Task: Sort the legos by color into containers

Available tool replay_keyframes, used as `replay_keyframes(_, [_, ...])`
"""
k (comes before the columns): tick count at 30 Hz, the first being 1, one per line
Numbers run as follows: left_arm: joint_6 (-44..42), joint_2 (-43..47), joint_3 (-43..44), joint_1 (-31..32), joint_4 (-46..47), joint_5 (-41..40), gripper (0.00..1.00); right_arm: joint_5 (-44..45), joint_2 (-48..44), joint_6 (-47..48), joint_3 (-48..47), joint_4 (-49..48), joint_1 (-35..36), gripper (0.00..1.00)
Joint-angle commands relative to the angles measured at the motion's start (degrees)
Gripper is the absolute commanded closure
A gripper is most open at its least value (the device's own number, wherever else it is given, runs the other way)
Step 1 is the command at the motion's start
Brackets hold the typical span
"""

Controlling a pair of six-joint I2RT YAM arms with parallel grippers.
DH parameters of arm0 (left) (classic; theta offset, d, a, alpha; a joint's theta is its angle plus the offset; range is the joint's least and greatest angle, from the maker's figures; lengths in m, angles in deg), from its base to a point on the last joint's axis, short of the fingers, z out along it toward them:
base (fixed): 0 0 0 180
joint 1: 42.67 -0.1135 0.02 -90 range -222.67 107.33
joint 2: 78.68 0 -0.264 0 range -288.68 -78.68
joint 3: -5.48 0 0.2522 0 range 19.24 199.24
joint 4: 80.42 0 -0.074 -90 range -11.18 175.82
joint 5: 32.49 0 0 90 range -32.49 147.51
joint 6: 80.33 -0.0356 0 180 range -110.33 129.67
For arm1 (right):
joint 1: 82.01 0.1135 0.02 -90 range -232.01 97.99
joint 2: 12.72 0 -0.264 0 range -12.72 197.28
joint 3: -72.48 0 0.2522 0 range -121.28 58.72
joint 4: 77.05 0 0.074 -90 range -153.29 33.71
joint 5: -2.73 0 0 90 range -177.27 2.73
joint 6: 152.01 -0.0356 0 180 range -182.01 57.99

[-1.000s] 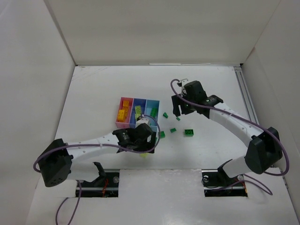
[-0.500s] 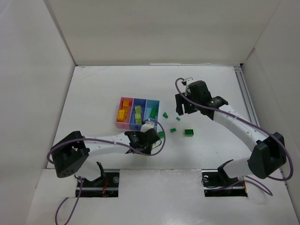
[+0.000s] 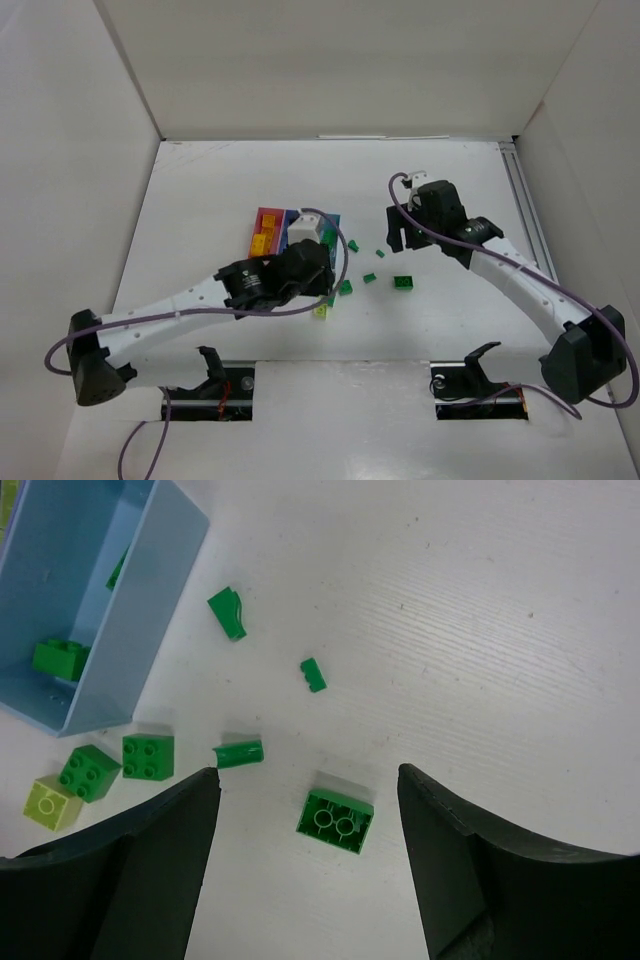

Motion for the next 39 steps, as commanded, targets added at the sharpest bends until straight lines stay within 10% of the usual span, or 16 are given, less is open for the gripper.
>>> replay_keyframes(1, [-0.02, 2.63, 4.46, -3.74, -1.16, -6.96, 0.83, -0.27, -2.55, 0.85, 0.23, -2.03, -0.24, 0.23])
replay_keyframes(5, [-3.61, -1.31, 6.65, -16.47, 1.12, -6.80, 0.82, -0.27, -3.69, 0.85, 0.23, -1.51, -0.24, 0.23])
replay_keyframes(21, [-11.53, -14.07, 11.23, -25.29, 9.65, -4.69, 0.80, -0.27, -2.37, 0.85, 1.28, -1.50, -0.24, 0.22])
replay_keyframes(39, [-10.30, -12.85, 11.23, -27.14, 7.72, -4.07, 0.00, -1.59, -4.39, 2.07, 3.48, -2.82, 0.89, 0.21])
